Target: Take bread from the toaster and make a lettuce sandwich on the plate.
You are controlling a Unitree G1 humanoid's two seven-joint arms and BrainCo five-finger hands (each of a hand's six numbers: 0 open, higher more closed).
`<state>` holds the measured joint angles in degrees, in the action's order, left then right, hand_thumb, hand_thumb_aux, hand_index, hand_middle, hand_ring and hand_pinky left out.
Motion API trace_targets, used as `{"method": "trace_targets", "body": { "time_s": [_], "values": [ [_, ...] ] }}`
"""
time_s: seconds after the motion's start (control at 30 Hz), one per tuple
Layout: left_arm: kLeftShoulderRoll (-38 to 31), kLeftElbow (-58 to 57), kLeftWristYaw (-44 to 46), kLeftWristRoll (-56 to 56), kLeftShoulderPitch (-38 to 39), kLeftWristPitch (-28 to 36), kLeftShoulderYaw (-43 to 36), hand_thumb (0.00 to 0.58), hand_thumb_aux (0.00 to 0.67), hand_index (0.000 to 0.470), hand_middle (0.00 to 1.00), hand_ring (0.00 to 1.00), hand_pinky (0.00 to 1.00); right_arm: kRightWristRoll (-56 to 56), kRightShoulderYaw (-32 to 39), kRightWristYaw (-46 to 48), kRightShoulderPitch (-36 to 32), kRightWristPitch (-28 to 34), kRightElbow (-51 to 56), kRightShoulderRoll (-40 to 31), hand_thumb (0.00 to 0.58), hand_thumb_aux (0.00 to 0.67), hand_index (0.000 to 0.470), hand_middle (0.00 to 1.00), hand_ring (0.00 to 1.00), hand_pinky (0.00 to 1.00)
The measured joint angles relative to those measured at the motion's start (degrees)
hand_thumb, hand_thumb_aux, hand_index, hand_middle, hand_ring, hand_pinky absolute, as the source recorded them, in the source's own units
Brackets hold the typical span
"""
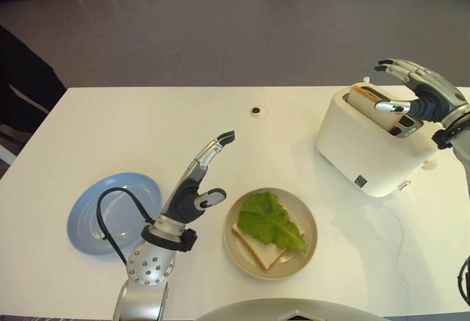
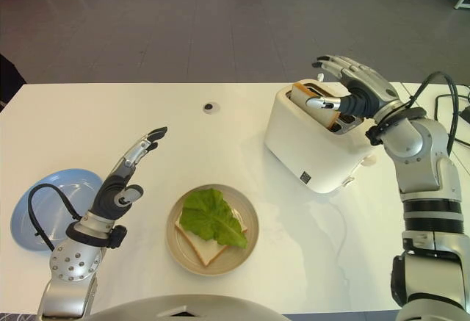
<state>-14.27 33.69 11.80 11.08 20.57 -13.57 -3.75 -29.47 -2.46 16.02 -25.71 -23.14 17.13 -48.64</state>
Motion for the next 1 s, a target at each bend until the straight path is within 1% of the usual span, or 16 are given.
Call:
{"method": "trace_targets", "body": {
  "time_s": [0.03,0.07,0.1,0.13,0.47,0.6,0.67,0.73,0.8,0.87,0.9,0.97,1.0],
  "values": [
    [0.06,-0.10,-0.09,-0.01,0.02,-0.36,-0.06,0.000,0.000,0.000,0.00,0.00,0.00,-0.98,0.41,-0.52,0.17,0.21,0.50,-0.72,0.278,0.187,0.131,0.00,0.00,0.00],
    [0.12,-0.18,-0.19,-0.01,0.02,-0.57,-0.14,0.000,0.000,0.000,0.00,0.00,0.00,-0.99,0.81,-0.52,0.52,0.38,0.55,-1.08,0.508,0.434,0.304,0.00,0.00,0.00],
    [0.17,-0.20,-0.27,-0.01,0.02,-0.91,-0.16,0.000,0.000,0.000,0.00,0.00,0.00,-1.00,1.29,-0.43,1.21,0.61,0.61,-1.11,0.555,0.531,0.372,0.00,0.00,0.00],
    [0.18,-0.20,-0.28,-0.01,0.04,-0.99,-0.20,0.000,0.000,0.000,0.00,0.00,0.00,-1.00,1.92,-0.36,1.69,0.80,0.86,-1.12,0.580,0.670,0.470,0.00,0.00,0.00],
    [0.20,-0.20,-0.76,0.22,1.05,-1.56,-0.26,0.000,0.000,0.000,0.00,0.00,0.00,2.61,4.01,0.91,1.24,0.03,3.44,-0.94,0.580,0.670,0.470,0.00,0.00,0.00],
    [0.07,-0.25,-0.87,0.33,1.04,-1.65,-0.24,0.000,0.000,0.000,0.00,0.00,0.00,5.99,3.88,1.69,1.24,0.27,3.47,0.07,0.580,0.670,0.470,0.00,0.00,0.00],
    [0.01,-0.40,-0.98,0.66,1.02,-1.82,-0.23,0.000,0.000,0.000,0.00,0.00,0.00,9.58,2.50,2.36,0.90,1.52,4.21,1.53,0.580,0.670,0.470,0.00,0.00,0.00],
    [-0.06,-0.53,-1.15,0.72,1.00,-2.16,-0.18,0.000,0.000,0.000,0.00,0.00,0.00,18.25,-0.82,5.94,-2.25,4.93,6.69,3.55,0.580,0.670,0.470,0.00,0.00,0.00],
    [-0.07,-0.54,-1.52,0.77,1.17,-2.82,0.06,0.000,0.000,0.000,0.00,0.00,0.00,28.04,-5.29,11.94,-7.62,9.36,11.07,4.52,0.580,0.670,0.470,0.00,0.00,0.00],
    [-0.11,-0.52,-1.65,0.78,1.27,-3.44,0.42,0.000,0.000,0.000,0.00,0.00,0.00,36.43,-8.95,17.46,-9.46,13.51,10.76,4.57,0.580,0.670,0.470,0.00,0.00,0.00],
    [-0.16,-0.51,-1.73,0.78,1.33,-3.90,0.58,0.000,0.000,0.000,0.00,0.00,0.00,40.90,-10.56,20.28,-9.57,16.52,8.63,4.59,0.580,0.670,0.470,0.00,0.00,0.00],
    [-0.23,-0.47,-1.80,0.77,1.42,-4.75,1.06,0.000,0.000,0.000,0.00,0.00,0.00,50.11,-12.38,25.89,-8.44,22.81,-0.71,4.64,0.580,0.670,0.470,0.00,0.00,0.00],
    [-0.26,-0.47,-1.81,0.78,1.47,-5.00,1.33,0.000,0.000,0.000,0.00,0.00,0.00,54.09,-12.58,28.34,-6.86,25.89,-6.14,4.86,0.580,0.670,0.470,0.00,0.00,0.00]
  ]
}}
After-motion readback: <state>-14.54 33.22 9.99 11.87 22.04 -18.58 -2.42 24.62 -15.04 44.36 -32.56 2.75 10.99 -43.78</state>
